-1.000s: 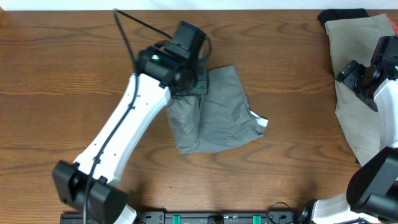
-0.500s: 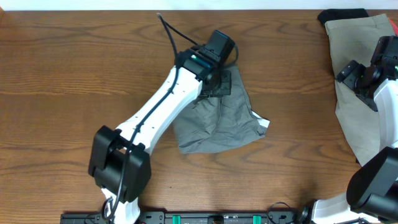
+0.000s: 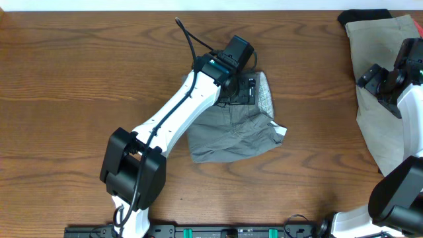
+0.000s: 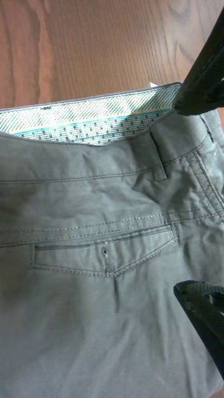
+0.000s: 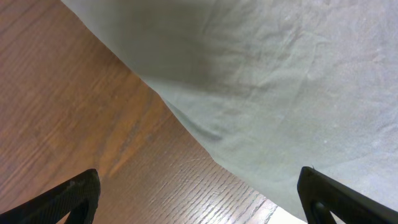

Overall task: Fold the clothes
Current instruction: 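Carry the folded edge right and lower it onto the trousers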

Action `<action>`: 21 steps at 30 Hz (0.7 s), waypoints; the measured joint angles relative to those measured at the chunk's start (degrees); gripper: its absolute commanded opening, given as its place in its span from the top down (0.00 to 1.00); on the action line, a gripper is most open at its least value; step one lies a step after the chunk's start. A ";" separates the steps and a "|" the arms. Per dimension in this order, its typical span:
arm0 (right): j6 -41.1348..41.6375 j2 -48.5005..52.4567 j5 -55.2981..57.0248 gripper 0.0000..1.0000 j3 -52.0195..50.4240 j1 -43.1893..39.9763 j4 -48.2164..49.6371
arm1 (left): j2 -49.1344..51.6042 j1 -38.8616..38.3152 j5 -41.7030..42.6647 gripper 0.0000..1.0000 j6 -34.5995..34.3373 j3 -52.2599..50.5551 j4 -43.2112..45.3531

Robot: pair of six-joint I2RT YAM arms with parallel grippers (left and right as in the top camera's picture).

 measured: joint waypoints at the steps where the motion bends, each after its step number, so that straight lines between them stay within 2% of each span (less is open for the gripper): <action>1: 0.00 0.00 -0.02 0.01 0.00 0.00 0.00 | 0.00 -0.02 0.00 0.15 0.00 0.00 -0.24; 3: 0.00 0.00 -0.02 0.01 0.00 0.00 0.00 | -0.02 -0.02 0.00 0.20 -0.04 0.00 -0.90; 8: 0.00 0.00 0.00 0.01 0.00 0.00 0.00 | -0.02 -0.07 0.13 0.50 -0.11 0.00 -2.60; 13: 0.00 0.00 0.00 0.01 0.00 0.00 0.00 | -0.04 -0.76 0.22 0.66 -0.63 -1.44 -1.11; 21: 0.00 0.00 -0.02 0.01 0.00 0.00 0.00 | 0.24 -4.37 2.03 0.66 -1.70 -6.69 5.07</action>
